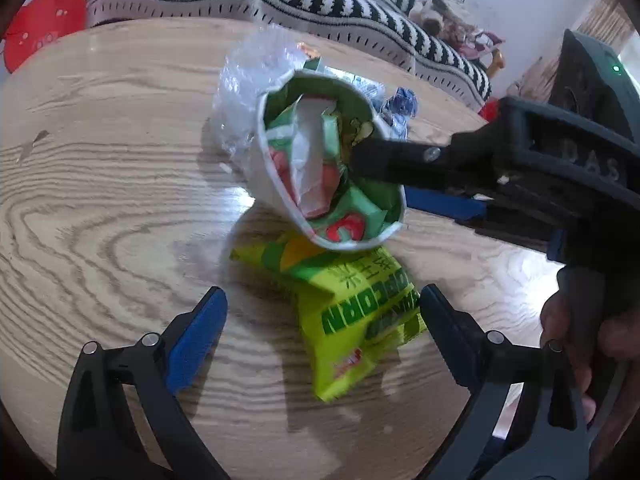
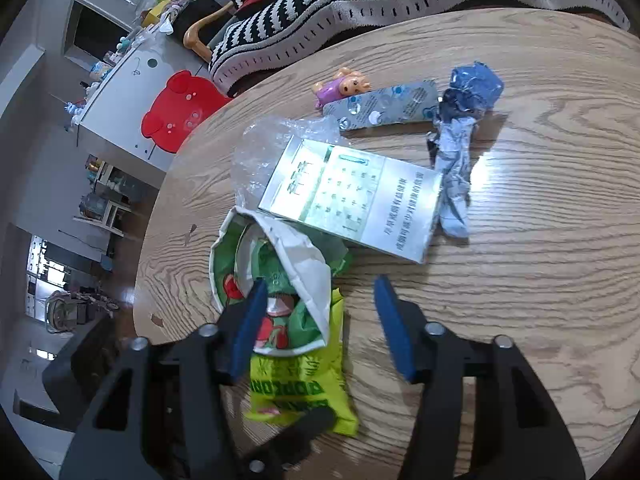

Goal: Collect trash
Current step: 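Grasp the yellow popcorn bag with the left tool while the right tool grasps the green bag, then carry both bags over the black bin and open both tools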

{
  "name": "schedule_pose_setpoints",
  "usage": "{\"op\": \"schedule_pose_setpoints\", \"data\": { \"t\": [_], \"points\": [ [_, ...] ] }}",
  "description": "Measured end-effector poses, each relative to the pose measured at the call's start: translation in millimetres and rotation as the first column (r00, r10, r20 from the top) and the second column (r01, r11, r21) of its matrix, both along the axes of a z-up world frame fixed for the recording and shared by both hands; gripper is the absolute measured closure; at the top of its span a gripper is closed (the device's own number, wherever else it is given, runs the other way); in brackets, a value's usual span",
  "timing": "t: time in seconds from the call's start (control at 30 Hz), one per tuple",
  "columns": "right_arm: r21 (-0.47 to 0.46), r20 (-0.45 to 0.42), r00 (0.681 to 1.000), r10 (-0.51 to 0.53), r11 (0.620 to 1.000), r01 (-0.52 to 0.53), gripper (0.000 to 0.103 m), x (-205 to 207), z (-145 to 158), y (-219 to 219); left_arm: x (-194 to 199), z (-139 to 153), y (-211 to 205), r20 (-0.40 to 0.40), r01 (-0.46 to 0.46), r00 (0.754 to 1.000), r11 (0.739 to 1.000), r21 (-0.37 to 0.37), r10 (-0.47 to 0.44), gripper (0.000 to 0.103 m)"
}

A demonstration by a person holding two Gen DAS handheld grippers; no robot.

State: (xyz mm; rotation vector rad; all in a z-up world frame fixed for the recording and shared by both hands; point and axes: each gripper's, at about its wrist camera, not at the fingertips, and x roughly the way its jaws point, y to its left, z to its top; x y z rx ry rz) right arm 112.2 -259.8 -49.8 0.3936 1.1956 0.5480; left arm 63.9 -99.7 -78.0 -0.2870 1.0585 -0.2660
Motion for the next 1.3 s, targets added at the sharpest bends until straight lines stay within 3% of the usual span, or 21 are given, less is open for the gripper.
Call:
{"op": "schedule_pose_setpoints", "data": {
  "t": [0.1, 0.17, 0.27, 0.47, 0.77, 0.97, 1.07, 1.3],
  "points": [
    [0.009, -0.002, 1.000, 0.021, 1.000, -0.021, 0.088, 0, -2, 7, 3, -2, -1, 0.014, 0.002, 1.000, 1.000, 0.014, -0.002, 0.009],
    [0.000, 0.016, 0.999, 0.028, 1.000, -0.028, 0.092, -4, 3, 9, 1, -2, 0, 0.022, 0.000, 1.000, 1.000, 0.020, -0.001, 0.013],
    [0.010, 0.044, 0.999, 0.010, 1.000, -0.011, 0.096, -8, 11, 7, -3, 0, 2, 0.030, 0.018, 0.999, 0.999, 0.028, -0.018, 0.040],
    [0.045, 0.103, 0.994, -0.029, 0.999, 0.024, 0.097, -22, 37, 0, -14, 10, 16, 0.057, 0.005, 0.998, 0.998, 0.065, -0.009, 0.056],
    [0.035, 0.153, 0.987, -0.052, 0.998, 0.047, 0.097, -55, 55, -21, -38, 36, 41, 0.141, 0.018, 0.989, 0.990, 0.142, -0.038, 0.057],
    [-0.015, 0.195, 0.980, -0.034, 0.999, 0.037, 0.097, -98, 64, -33, -66, 51, 52, 0.172, 0.054, 0.981, 0.978, 0.200, -0.090, 0.057],
    [-0.043, 0.218, 0.976, -0.019, 0.999, 0.029, 0.097, -128, 67, -38, -87, 52, 57, 0.156, 0.081, 0.981, 0.970, 0.228, -0.118, 0.057],
    [-0.114, 0.247, 0.966, 0.082, 0.992, -0.055, 0.097, -203, 60, -31, -147, 36, 61, 0.081, 0.199, 0.972, 0.956, 0.213, -0.221, 0.057]
  ]
}}
